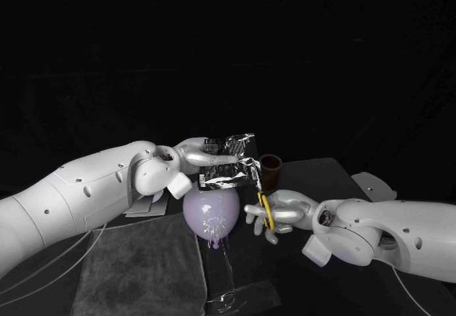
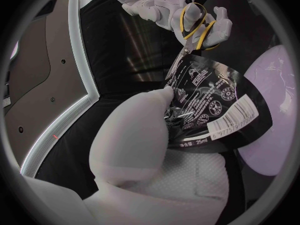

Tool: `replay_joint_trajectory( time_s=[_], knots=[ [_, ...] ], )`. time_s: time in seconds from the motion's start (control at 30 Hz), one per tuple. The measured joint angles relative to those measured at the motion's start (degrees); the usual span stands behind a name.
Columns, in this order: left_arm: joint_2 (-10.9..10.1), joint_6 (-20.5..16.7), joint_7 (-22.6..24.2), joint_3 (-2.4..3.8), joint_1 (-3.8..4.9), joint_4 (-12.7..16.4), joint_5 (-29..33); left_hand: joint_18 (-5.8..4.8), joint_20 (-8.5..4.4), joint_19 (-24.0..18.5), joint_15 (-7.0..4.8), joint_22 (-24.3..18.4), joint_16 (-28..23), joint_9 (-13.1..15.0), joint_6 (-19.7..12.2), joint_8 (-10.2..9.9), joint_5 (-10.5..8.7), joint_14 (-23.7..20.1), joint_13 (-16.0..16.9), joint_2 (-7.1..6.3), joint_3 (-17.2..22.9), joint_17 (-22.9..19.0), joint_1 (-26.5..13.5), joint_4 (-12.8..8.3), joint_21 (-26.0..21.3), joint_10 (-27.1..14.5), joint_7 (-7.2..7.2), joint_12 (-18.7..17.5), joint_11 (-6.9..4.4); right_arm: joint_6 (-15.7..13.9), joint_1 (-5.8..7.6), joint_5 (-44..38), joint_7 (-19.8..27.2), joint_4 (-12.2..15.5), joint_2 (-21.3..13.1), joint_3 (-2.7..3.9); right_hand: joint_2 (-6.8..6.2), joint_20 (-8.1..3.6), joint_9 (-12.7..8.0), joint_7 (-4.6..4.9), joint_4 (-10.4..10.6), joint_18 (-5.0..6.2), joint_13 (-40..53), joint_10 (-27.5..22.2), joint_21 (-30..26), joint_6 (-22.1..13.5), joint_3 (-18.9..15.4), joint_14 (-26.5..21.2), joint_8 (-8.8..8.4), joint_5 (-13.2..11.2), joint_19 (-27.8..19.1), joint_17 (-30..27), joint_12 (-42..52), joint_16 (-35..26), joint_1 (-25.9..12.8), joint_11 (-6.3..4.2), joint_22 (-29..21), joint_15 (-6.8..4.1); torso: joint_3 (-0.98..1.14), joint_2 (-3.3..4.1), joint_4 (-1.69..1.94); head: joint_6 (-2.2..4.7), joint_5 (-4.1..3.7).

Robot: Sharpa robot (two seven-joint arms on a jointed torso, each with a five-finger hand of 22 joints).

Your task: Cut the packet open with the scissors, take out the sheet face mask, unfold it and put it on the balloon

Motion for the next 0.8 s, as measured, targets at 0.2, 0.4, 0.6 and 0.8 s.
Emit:
replay_joint_trajectory(
  time_s=[0.2, 0.4, 0.6, 0.8],
  knots=[
    [0.0, 0.2, 0.0, -0.04, 0.00, 0.1, -0.1, -0.02, 0.00, 0.0, 0.01, 0.0, 0.0, 0.0, 0.1, 0.0, 0.00, 0.0, 0.0, 0.00, 0.0, 0.0, 0.0, 0.0, 0.0, 0.0, -0.11, 0.0, 0.00, -0.2, 0.02, 0.0, 0.4, 0.1, 0.1, 0.02, -1.05, 1.72, -1.8, 3.39, 0.0, -0.35, -3.8, -7.7, -3.4, -5.7, 0.0, -2.0, -3.72, 0.0, -2.3, -2.3, -5.4, -0.8, -0.1, 3.23, -1.2, 2.64, 0.02, 0.00, -0.01, 0.17, -0.05],
    [0.0, 0.5, -0.1, -0.05, -0.02, 0.3, -0.3, -0.05, 0.00, 0.0, 0.08, 0.0, 0.0, 0.0, 0.3, 0.0, 0.00, 0.1, 0.0, -0.01, 0.0, 0.0, 0.0, 0.0, 0.0, 0.0, 0.05, 0.0, 0.00, -0.4, 0.54, 0.0, 0.7, -0.3, 0.4, 0.05, -1.46, 1.92, -2.1, 3.90, 0.0, -0.37, -5.1, -8.4, -3.5, -6.4, 0.0, -1.9, -3.99, 0.0, -2.5, -2.3, -6.0, -0.8, -0.2, 3.66, -1.3, 2.94, 0.02, 0.01, -0.01, 0.29, -0.13],
    [0.0, 0.6, -0.1, -0.03, -0.02, 0.3, -0.5, -0.06, 0.00, 0.0, 0.09, 0.0, 0.0, 0.0, 0.3, -0.2, -0.01, 0.1, 0.0, -0.02, 0.2, 0.0, 0.0, -0.2, 0.0, 0.0, 0.05, 0.0, 0.00, -0.4, 1.20, 0.0, 0.8, -0.9, 0.6, 0.05, -1.46, 1.92, -2.3, 3.90, 0.2, -0.40, -5.6, -8.4, -3.2, -6.4, -0.2, -2.0, -3.99, 0.0, -2.5, -2.0, -6.0, -0.6, -0.2, 3.66, -1.0, 3.05, 0.02, 0.01, -0.01, 0.30, -0.11],
    [-0.1, 0.7, 0.0, -0.01, 0.02, 0.2, -0.7, -0.08, 0.00, 0.0, 0.09, 0.0, 0.0, 0.0, 0.2, 0.1, -0.03, 0.1, 0.1, -0.02, 0.2, 0.0, 0.0, -0.2, 0.0, 0.0, 0.05, 0.0, 0.00, -0.1, 1.74, 0.1, 0.8, -1.3, 0.7, 0.01, -1.68, 2.02, -2.4, 3.80, 0.3, -0.75, -6.3, -7.6, -2.9, -6.3, 0.0, -2.1, -3.99, 0.0, -2.4, -2.0, -6.0, -0.3, -0.5, 3.65, -0.8, 3.14, 0.00, 0.01, -0.01, 0.30, -0.08]
  ],
)
